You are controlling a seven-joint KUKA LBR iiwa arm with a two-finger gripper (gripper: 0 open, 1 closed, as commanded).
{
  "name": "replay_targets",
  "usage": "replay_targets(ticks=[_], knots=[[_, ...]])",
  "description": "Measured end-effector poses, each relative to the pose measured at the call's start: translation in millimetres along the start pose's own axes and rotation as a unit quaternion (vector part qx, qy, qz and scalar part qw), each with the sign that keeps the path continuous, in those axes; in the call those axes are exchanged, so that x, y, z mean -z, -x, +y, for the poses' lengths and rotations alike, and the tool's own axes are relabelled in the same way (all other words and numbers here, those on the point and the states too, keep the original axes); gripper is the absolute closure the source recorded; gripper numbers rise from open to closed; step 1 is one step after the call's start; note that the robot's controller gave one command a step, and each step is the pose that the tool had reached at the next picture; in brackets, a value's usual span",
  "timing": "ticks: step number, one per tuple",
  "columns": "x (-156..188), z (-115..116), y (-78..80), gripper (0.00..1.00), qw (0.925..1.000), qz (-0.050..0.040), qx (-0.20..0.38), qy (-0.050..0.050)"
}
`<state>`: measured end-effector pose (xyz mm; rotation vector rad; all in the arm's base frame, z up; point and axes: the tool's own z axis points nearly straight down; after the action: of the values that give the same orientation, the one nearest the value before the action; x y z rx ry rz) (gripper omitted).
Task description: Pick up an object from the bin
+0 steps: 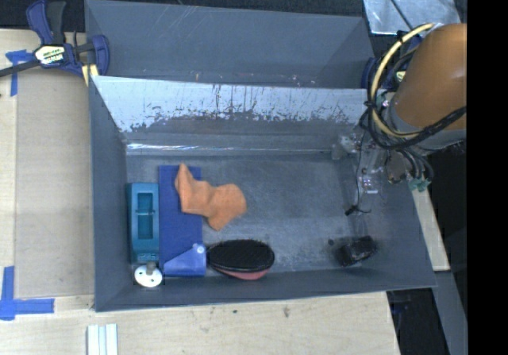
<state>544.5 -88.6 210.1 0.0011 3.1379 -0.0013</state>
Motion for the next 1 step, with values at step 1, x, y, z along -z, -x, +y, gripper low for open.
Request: replay_targets(ticks=[1], knots=[[-43.3, 24.4, -7.3, 0.0, 0.9999, -0.0038, -0.012, -0.001]])
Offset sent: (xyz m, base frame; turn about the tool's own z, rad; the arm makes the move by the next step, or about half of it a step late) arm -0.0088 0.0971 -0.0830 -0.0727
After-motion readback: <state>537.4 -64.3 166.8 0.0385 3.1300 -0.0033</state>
